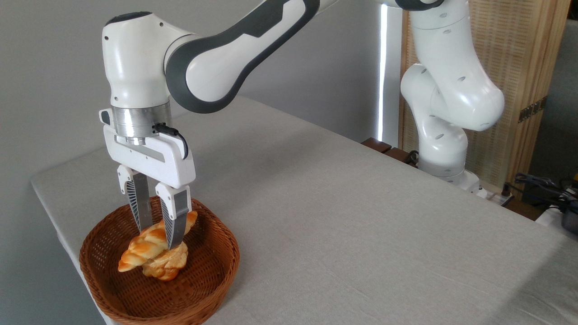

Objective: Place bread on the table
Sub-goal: 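Close the gripper fingers around the braided golden roll, then lift the braided roll up out of the basket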

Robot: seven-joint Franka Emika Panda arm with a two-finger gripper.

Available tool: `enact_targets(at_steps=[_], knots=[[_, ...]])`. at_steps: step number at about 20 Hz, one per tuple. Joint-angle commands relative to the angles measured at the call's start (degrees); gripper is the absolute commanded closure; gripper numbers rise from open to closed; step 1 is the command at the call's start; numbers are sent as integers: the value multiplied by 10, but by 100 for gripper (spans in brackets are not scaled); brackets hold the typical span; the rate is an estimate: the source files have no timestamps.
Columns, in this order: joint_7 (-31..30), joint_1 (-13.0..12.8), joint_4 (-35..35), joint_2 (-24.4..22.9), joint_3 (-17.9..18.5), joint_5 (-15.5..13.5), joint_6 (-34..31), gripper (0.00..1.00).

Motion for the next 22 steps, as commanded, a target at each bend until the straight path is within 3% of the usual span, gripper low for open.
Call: enact_targets(at_steps=[1,12,16,19,22], knots=[[-2,-1,-7,-2,3,11,9,52],[-4,2,-7,-8,4,7,8,51],[-7,3,-6,-30,10,-1,10,49],[-6,4,-2,-49,14,-27,10,48],[-7,4,-6,-72,17,-28,2,48]])
